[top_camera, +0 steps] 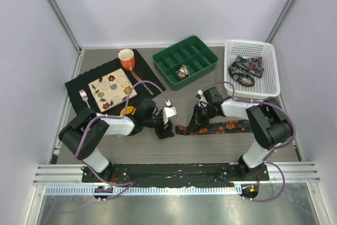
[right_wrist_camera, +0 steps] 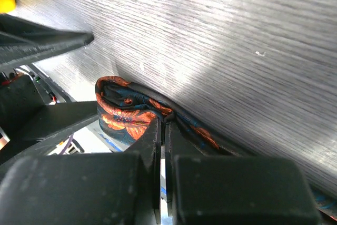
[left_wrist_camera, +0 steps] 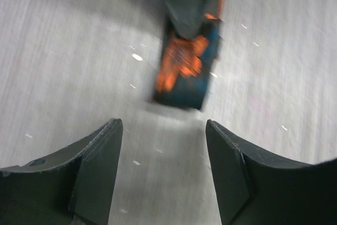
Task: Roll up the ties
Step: Roll the tie at the center of the board.
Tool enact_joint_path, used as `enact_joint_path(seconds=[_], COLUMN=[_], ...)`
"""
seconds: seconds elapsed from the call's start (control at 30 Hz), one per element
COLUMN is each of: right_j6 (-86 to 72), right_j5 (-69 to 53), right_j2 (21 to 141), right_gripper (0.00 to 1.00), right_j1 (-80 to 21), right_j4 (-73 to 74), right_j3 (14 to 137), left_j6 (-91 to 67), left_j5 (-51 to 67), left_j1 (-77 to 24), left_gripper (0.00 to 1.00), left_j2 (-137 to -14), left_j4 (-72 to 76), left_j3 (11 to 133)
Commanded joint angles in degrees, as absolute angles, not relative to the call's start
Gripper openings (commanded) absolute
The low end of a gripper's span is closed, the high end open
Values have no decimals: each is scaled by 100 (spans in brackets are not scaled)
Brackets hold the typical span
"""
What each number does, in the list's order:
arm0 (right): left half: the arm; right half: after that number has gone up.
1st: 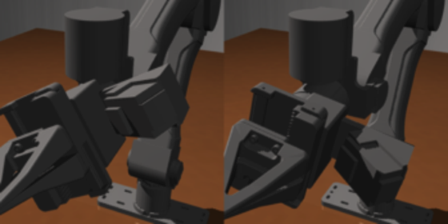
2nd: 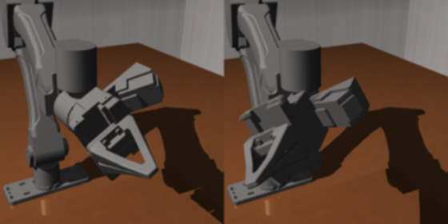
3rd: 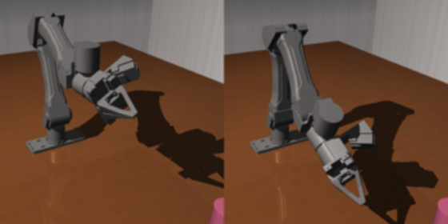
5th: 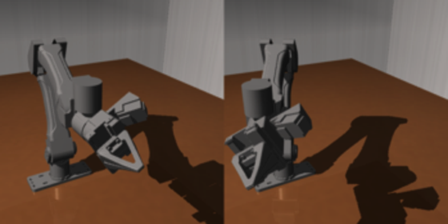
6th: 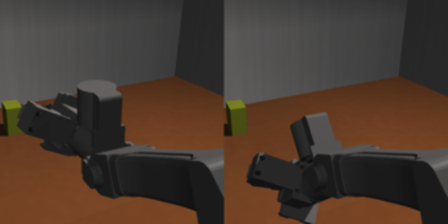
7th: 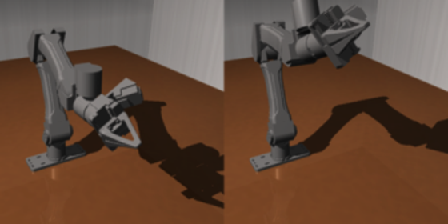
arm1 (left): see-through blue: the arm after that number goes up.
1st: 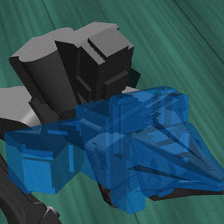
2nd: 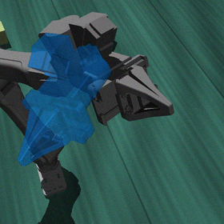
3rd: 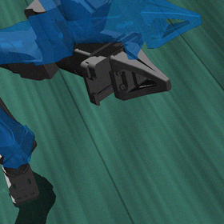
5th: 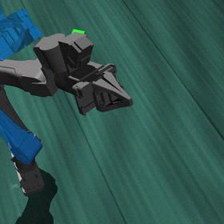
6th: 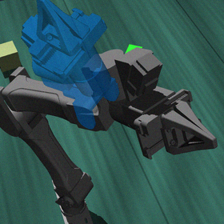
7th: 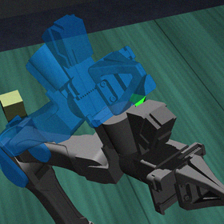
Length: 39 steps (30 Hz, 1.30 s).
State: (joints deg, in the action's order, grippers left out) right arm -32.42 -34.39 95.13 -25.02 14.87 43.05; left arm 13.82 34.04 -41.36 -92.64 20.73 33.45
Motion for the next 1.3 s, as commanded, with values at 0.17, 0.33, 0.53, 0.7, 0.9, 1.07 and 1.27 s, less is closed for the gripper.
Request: enact_joint_path(seconds=[0.17, 0.33, 0.53, 0.7, 0.9, 1.07, 1.27], right_j6=[-2892, -2857, -2848, -2848, -2892, -2944, -3023], right_j5=[-2461, -2321, -2180, -2039, -1942, -1916, -1907], right_j2=[9607, 9571, 9562, 9606, 9615, 9545, 9492], right_gripper=[1, 1, 1, 1, 1, 1, 1], right_j1=[-2619, -2663, -2681, -2760, -2883, -2900, -2909], right_j4=[1371, 1424, 1459, 1520, 1486, 1424, 1345], right_j3=[4043, 4034, 4034, 4078, 4034, 3946, 3858], left_j6=[1002, 1361, 1556, 1100, 291, 246, 290], left_j5=[3999, 4087, 4412, 4404, 4008, 3534, 3410], left_j1=[-4148, -4140, -4306, -4570, -4816, -4966, -5115], left_gripper=[68, 64, 47, 35, 34, 36, 40], left_j2=[-9561, -9852, -9879, -9502, -9378, -9649, -10177], left_j4=[3057, 3067, 3059, 3076, 3427, 3445, 3656], left_j3=[2988, 3173, 3278, 3392, 3699, 3884, 4034])
